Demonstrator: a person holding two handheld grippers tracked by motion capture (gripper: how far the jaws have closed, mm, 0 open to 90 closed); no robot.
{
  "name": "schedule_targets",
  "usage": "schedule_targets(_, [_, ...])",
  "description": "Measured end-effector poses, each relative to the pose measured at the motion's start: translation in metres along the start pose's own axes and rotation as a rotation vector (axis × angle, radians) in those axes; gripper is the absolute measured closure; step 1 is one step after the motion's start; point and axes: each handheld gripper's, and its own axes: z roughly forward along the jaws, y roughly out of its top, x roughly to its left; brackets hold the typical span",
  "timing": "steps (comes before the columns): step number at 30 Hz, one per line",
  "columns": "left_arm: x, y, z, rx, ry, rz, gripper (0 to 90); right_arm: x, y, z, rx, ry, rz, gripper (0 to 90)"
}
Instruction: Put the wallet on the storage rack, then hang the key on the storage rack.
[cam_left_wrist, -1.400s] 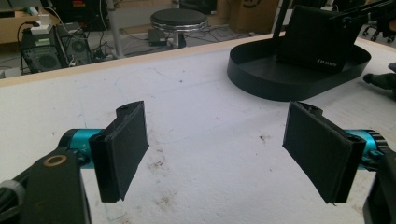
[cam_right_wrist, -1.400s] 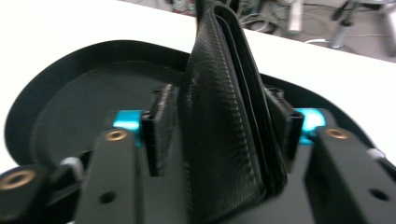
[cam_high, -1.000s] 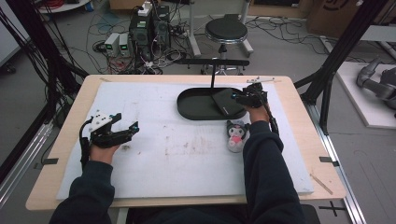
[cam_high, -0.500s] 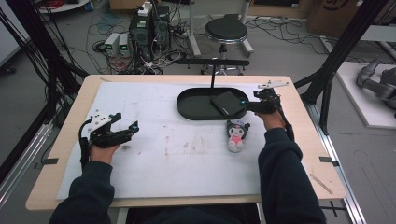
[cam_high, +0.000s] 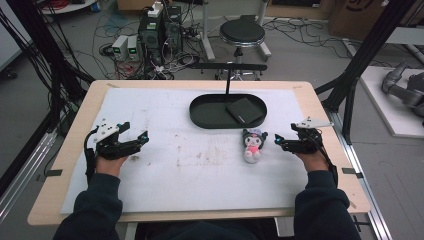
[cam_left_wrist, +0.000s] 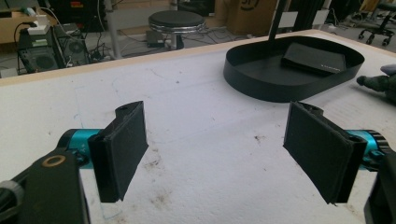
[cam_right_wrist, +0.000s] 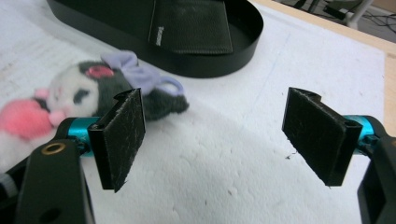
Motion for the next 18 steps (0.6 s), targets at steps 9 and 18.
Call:
schedule_targets(9, [-0.001, 0.001, 0.002, 0.000, 0.000, 0.014, 21.2, 0.001, 0.000, -0.011, -0.037, -0.012, 0.003, 21.9])
schedule_targets(18, [-0.001, 0.001, 0.002, 0.007, 0.001, 0.012, 21.2, 0.009, 0.000, -0.009, -0.026, -0.009, 0.020, 21.9])
